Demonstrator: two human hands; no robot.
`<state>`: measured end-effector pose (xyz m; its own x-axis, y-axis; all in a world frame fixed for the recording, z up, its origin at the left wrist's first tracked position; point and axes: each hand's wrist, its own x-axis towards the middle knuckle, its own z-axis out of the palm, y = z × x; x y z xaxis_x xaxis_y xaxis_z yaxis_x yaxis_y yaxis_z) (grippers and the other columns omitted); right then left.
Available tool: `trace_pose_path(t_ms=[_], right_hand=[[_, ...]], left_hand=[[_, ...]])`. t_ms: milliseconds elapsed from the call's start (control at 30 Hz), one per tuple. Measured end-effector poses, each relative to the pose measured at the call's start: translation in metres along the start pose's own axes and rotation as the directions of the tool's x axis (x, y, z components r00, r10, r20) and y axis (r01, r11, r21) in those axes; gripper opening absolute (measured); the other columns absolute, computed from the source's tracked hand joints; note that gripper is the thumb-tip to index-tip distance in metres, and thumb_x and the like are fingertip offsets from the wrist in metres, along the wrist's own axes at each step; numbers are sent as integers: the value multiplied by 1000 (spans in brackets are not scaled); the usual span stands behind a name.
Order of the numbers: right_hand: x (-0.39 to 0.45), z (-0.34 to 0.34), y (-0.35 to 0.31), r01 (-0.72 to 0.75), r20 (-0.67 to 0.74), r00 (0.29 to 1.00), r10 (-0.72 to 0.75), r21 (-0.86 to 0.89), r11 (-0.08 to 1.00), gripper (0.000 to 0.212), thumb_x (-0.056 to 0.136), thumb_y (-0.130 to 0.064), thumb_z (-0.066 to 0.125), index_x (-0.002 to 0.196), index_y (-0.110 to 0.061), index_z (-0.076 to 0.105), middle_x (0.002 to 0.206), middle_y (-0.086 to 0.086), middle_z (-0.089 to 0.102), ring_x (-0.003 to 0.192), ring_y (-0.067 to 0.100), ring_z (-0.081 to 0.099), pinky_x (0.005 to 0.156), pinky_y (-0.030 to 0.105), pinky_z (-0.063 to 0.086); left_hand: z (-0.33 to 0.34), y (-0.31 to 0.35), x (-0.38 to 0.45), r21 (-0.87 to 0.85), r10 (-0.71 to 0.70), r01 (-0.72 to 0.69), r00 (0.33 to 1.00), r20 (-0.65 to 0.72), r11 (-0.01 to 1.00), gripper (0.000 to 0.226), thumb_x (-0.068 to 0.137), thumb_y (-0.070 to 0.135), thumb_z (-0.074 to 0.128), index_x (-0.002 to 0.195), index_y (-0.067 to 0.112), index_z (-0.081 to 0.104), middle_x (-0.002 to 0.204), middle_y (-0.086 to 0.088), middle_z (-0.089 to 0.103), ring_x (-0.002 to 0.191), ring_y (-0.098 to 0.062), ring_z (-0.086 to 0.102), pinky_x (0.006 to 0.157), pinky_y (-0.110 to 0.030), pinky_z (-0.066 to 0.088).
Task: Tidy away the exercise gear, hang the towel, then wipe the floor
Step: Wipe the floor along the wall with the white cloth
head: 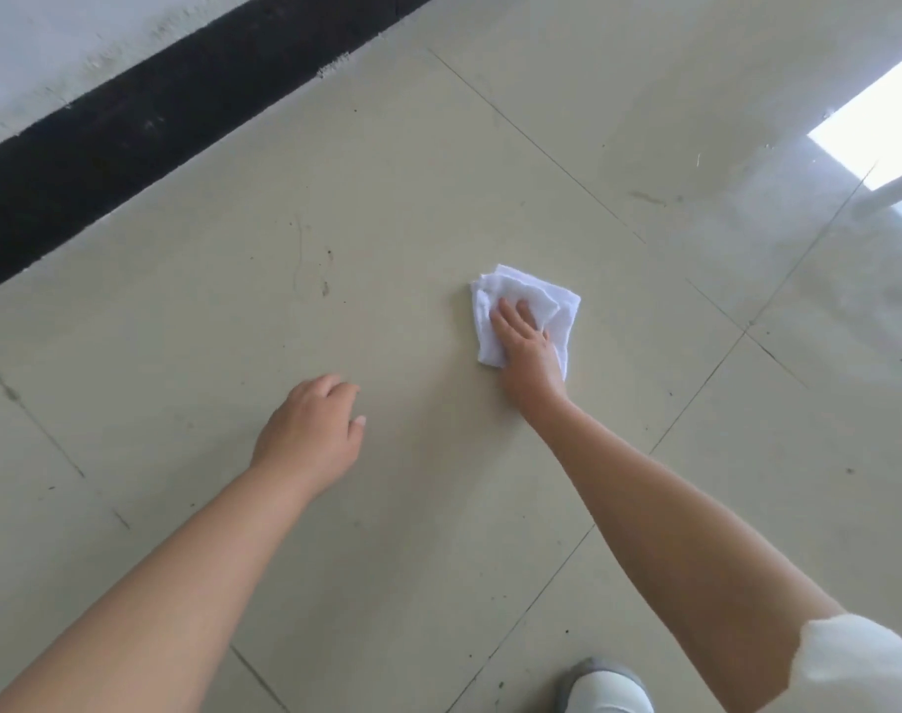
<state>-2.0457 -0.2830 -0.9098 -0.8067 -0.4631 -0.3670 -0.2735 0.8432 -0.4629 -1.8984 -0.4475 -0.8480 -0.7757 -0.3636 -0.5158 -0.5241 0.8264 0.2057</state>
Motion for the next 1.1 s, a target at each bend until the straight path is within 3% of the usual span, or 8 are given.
trace_pose_path(t_ms=[133,300,400,500,600,733,967,1100], right_hand=[[-61,33,10,201,-9,979,-201,-44,979,55,75,12,41,128,5,52,137,21,49,130,44,40,106,52,36],[-71,-3,57,-10,-49,999,8,-55,998,56,94,7,21,148,-8,20,158,3,11,147,18,1,113,18,0],[-26,-39,78,-220,-132,968,213,-39,975,60,95,9,27,150,-11,14,159,0,6,148,16,1,117,23,2],[14,-54,75,-259,-117,961,250,-71,963,63,93,11,30,150,-9,11,160,2,2,148,19,-2,120,30,2],[14,-26,37,-79,-87,994,72,-89,993,58,93,8,35,148,-6,20,158,8,11,147,23,7,118,32,12],[-43,49,-14,382,5,923,-384,-110,918,46,64,2,52,108,5,68,114,22,67,103,45,63,76,50,54],[-85,48,1,250,78,968,-238,-273,929,64,102,-23,10,103,-1,71,112,14,70,104,33,67,76,42,56],[-82,42,6,276,126,961,-247,-355,893,45,82,-14,34,104,-1,71,112,14,70,103,33,67,81,43,52]], left_hand=[[14,20,5,166,58,-59,998,8,984,57,102,28,27,151,8,8,161,-7,-1,149,-21,-1,120,-30,5],[37,26,6,241,114,-134,989,97,961,57,104,27,20,152,7,-2,160,-7,-11,149,-19,-10,121,-30,0],[43,28,7,223,90,-107,992,86,969,56,104,26,20,152,7,-3,160,-7,-12,149,-20,-10,121,-30,0],[50,26,0,175,102,-98,995,-12,980,52,97,18,36,143,-8,32,153,-23,24,142,-35,28,114,-40,30],[61,16,2,195,138,-131,990,-19,972,53,75,25,38,99,-10,72,108,-24,70,97,-37,70,78,-40,57],[56,10,0,230,176,-160,983,-53,960,55,75,23,35,101,-9,71,108,-23,71,99,-37,70,92,-36,31],[60,13,-2,242,348,-323,935,-66,915,51,75,22,37,102,0,74,109,-12,73,100,-29,71,94,-33,35],[62,48,16,223,413,-396,910,-34,891,50,74,25,36,96,8,77,105,-4,75,98,-18,73,87,-29,53]])
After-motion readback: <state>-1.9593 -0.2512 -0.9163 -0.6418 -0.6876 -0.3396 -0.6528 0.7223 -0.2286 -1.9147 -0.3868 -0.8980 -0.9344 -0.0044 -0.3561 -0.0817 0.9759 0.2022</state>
